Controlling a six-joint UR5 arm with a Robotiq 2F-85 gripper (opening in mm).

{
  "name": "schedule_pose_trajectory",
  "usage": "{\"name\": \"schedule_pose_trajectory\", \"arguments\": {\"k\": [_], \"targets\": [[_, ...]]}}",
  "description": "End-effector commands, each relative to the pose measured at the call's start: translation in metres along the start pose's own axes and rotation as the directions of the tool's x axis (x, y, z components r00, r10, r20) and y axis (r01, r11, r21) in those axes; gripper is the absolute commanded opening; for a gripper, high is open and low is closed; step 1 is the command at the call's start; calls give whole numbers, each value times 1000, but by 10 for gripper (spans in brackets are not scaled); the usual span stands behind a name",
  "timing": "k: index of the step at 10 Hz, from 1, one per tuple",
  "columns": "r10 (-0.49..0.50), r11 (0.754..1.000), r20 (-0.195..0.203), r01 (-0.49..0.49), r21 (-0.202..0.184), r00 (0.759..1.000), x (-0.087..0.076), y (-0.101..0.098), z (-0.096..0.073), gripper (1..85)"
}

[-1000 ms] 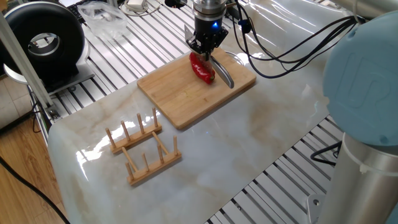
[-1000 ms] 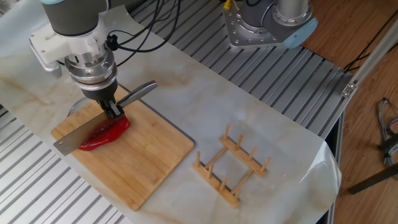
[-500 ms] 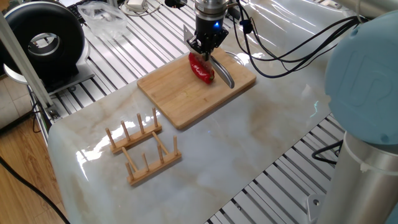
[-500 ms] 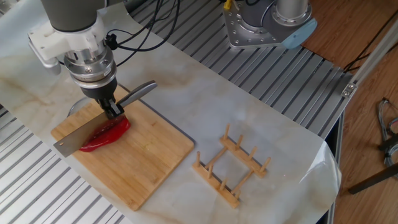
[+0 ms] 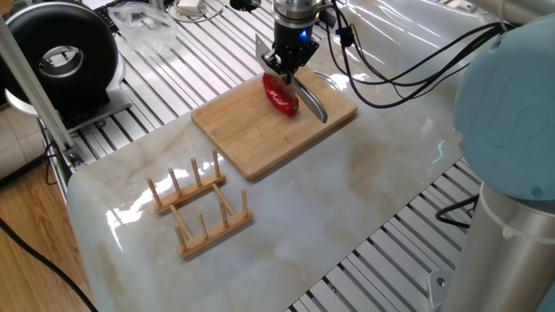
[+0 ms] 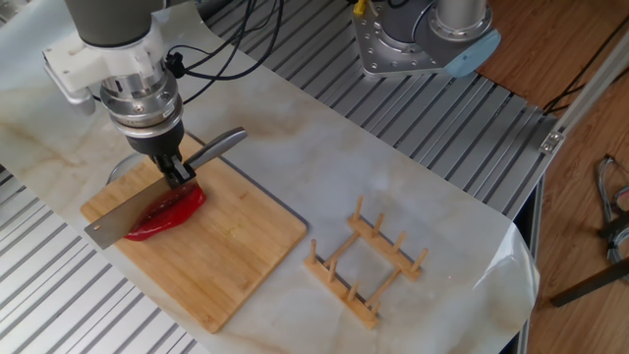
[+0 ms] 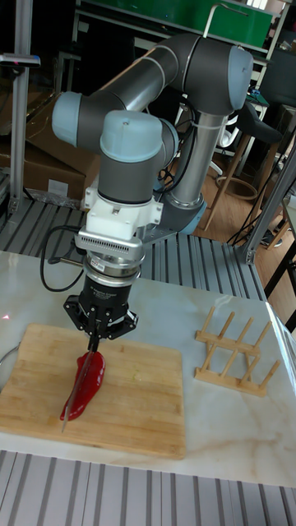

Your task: Chop the chili peppers

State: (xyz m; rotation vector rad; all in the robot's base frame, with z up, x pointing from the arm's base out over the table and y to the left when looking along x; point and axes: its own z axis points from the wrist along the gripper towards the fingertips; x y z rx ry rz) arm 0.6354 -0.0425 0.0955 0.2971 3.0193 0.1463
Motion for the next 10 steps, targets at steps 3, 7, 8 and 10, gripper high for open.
{"name": "schedule_pose_trajectory", "arguments": {"k": [3, 7, 8, 10], "targets": [[4, 1000, 5, -4, -24, 1000, -2, 4, -2, 13], [4, 1000, 10, -3, -29, 1000, -2, 5, -1, 13], [3, 1000, 20, -3, -27, 1000, -5, 4, 0, 13], [0, 1000, 34, 1, -28, 999, -7, 4, 0, 13]]}}
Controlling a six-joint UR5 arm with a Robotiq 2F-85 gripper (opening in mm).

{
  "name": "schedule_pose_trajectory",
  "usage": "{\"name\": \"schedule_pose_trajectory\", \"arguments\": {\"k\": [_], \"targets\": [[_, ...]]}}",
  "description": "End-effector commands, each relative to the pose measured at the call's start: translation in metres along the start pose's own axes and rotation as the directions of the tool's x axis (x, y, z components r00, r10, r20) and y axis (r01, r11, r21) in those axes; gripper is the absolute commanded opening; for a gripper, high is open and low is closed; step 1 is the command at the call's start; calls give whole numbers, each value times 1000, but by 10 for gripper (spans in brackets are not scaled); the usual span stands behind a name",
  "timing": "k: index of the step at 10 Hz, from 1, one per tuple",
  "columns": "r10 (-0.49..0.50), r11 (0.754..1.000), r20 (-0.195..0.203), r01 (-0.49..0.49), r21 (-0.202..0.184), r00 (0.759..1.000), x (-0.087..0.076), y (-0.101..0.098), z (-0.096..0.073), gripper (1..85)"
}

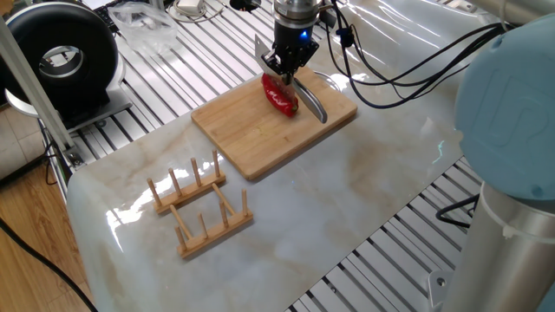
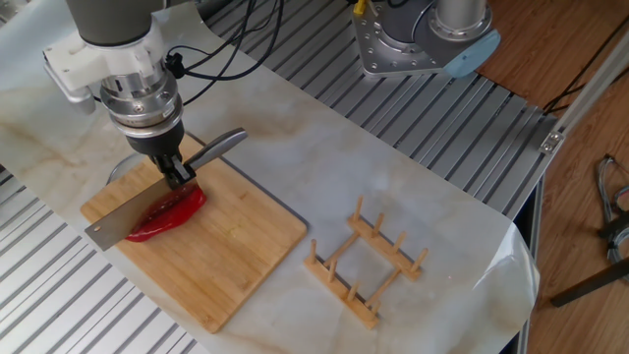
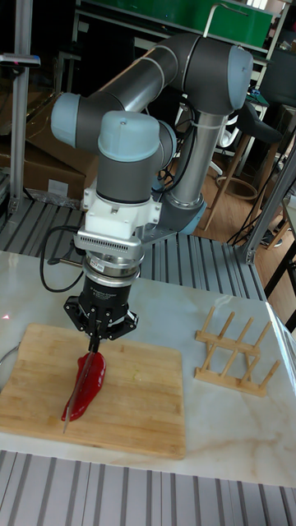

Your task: Chop the chili peppers

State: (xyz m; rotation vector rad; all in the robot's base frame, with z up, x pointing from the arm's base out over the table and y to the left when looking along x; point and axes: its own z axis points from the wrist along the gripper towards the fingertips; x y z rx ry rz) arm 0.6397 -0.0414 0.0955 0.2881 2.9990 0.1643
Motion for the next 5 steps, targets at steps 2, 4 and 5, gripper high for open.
{"name": "schedule_pose_trajectory", "arguments": {"k": [2, 4, 5], "targets": [[3, 1000, 15, -3, -14, 1000, 0, 3, 1, 13], [5, 1000, 14, -4, -13, 1000, 2, 4, -1, 13], [7, 1000, 13, -7, -8, 1000, 3, 5, 0, 13]]}}
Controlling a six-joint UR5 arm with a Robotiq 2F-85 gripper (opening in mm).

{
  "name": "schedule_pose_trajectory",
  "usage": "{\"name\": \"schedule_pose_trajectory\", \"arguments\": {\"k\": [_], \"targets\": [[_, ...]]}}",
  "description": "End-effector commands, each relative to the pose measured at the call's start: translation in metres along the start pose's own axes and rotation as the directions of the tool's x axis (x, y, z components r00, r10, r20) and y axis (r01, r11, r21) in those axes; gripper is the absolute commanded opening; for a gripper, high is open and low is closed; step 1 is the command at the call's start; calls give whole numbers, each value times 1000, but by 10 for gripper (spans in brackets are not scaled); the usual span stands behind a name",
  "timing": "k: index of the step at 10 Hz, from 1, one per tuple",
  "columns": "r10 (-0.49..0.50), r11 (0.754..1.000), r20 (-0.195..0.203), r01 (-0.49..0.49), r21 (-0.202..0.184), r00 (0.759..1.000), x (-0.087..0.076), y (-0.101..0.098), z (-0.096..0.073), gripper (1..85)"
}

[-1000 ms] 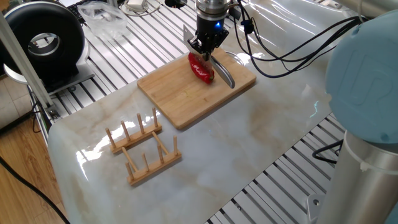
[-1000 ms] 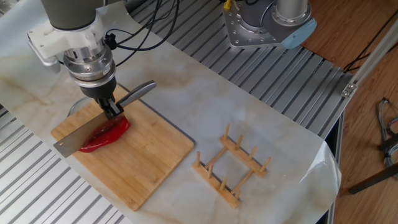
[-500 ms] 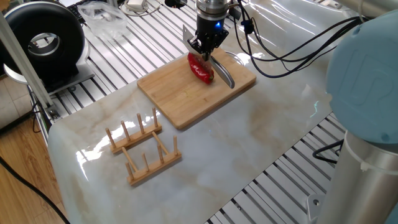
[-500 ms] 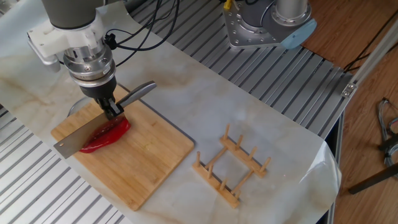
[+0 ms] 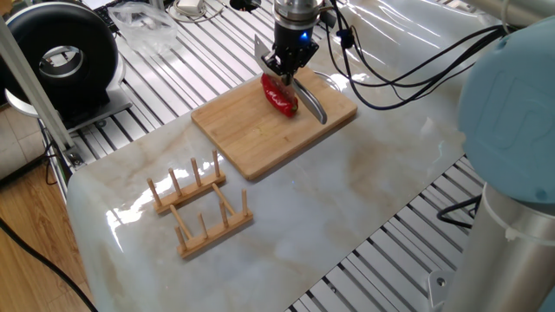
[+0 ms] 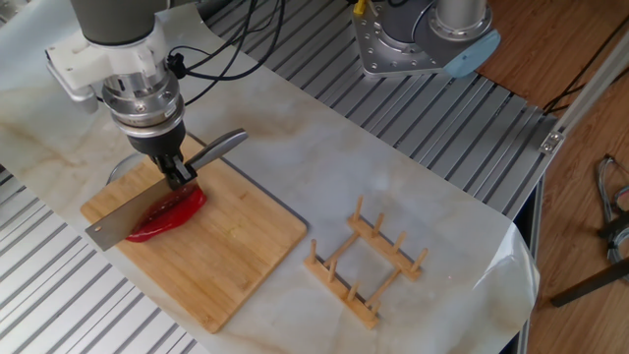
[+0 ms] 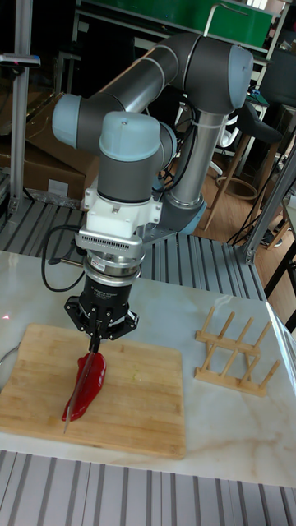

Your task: Chop the chili peppers

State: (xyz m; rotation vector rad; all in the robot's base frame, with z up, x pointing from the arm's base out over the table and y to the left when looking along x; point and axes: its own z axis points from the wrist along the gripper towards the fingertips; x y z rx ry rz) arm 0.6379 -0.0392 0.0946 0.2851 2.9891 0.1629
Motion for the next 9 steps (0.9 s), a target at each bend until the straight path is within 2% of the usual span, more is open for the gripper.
{"name": "schedule_pose_trajectory", "arguments": {"k": [1, 9], "targets": [[9, 1000, 3, -9, -9, 1000, 1, 4, -1, 13], [6, 1000, -20, -6, -4, 1000, 14, 6, -1, 13]]}}
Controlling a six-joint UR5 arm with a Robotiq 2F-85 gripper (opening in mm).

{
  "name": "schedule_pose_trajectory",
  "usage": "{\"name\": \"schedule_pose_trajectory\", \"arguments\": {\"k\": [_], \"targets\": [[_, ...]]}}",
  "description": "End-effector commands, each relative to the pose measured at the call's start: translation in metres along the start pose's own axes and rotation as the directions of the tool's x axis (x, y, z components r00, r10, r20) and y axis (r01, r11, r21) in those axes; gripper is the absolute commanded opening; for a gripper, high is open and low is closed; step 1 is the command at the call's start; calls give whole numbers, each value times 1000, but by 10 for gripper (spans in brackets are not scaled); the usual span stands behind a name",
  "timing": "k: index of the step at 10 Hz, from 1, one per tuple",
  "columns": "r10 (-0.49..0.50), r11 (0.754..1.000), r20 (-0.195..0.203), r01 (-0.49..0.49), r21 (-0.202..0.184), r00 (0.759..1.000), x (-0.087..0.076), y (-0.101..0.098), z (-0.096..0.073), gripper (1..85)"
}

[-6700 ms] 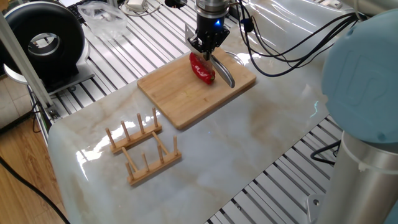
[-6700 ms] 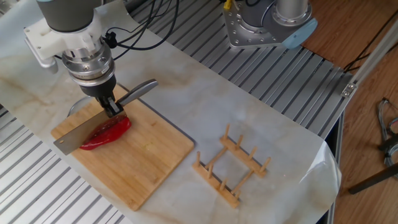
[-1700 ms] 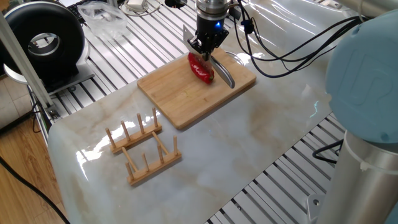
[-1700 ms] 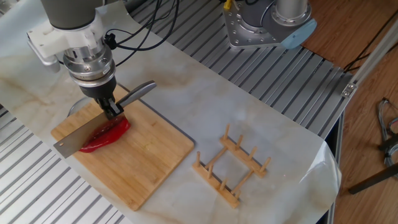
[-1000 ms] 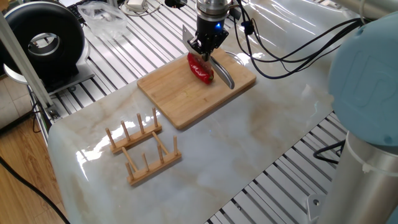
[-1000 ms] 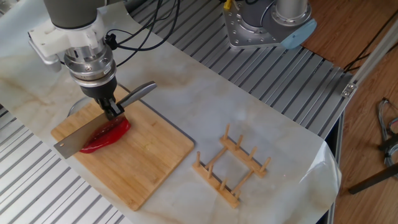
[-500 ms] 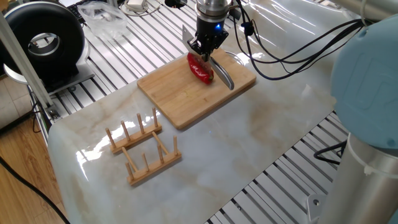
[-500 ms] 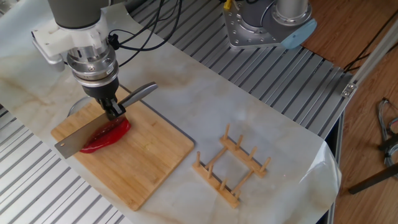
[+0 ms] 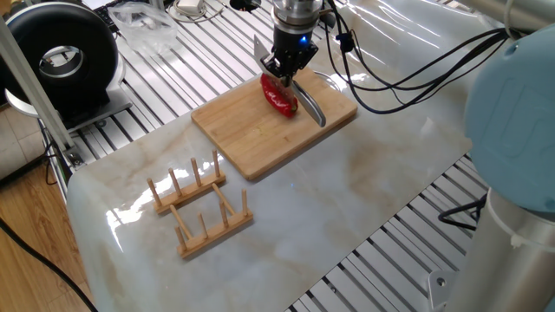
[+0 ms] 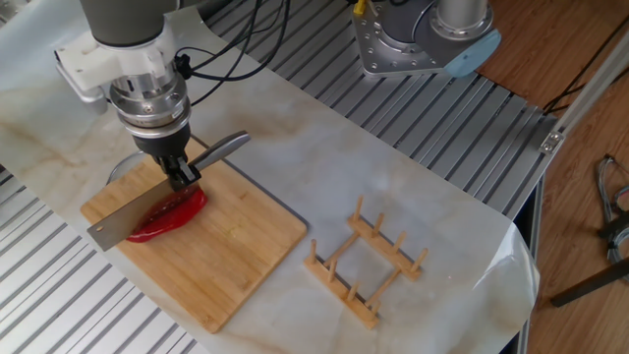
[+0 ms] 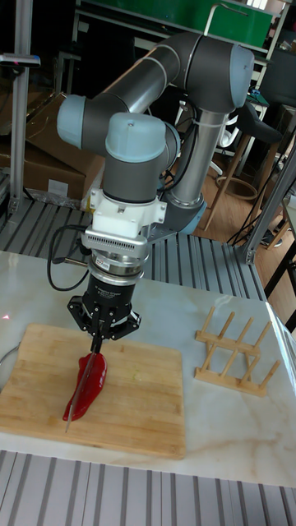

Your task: Chop the chili peppers

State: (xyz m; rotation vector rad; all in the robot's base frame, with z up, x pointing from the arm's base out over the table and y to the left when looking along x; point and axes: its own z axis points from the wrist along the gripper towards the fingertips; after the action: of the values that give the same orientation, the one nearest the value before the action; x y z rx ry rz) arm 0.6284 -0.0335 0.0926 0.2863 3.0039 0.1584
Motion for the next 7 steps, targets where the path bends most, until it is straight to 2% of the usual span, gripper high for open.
{"name": "schedule_pose_trajectory", "arguments": {"k": [1, 7], "targets": [[4, 1000, -9, -4, -9, 1000, 5, 2, -2, 13], [5, 1000, -13, -5, 11, 1000, 8, 1, 2, 13]]}}
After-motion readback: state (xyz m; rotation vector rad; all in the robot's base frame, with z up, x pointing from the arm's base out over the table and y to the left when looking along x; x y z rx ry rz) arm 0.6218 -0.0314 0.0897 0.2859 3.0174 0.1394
